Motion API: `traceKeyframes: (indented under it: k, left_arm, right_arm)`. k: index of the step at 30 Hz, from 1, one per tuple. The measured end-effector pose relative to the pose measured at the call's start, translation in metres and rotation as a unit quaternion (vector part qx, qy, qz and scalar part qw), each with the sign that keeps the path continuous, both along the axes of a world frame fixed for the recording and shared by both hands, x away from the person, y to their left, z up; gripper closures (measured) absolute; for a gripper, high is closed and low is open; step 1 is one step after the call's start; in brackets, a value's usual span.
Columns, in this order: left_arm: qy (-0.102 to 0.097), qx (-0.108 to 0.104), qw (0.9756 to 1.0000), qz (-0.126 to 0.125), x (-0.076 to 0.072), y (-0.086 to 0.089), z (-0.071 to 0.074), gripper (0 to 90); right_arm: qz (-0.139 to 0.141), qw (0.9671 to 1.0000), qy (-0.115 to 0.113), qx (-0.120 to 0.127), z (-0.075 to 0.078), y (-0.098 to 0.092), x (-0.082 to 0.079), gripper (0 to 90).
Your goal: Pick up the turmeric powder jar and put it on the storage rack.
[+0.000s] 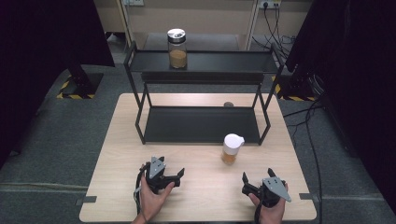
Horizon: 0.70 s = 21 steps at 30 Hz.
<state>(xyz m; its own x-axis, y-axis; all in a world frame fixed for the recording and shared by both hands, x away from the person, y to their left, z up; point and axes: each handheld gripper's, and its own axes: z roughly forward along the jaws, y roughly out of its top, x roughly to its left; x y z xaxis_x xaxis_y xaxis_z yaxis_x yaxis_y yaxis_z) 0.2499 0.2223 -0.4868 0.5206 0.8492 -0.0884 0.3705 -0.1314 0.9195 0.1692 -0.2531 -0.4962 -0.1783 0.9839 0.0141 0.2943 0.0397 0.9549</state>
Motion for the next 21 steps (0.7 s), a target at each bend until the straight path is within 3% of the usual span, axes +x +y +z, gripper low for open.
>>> traceKeyframes:
  k: [21]
  left_arm:
    - [0.002,0.001,1.0,0.002,0.0003,-0.0004,0.0006,2.6]
  right_arm:
    - [0.0,1.0,-0.002,0.007,-0.001,-0.002,-0.0008,2.4]
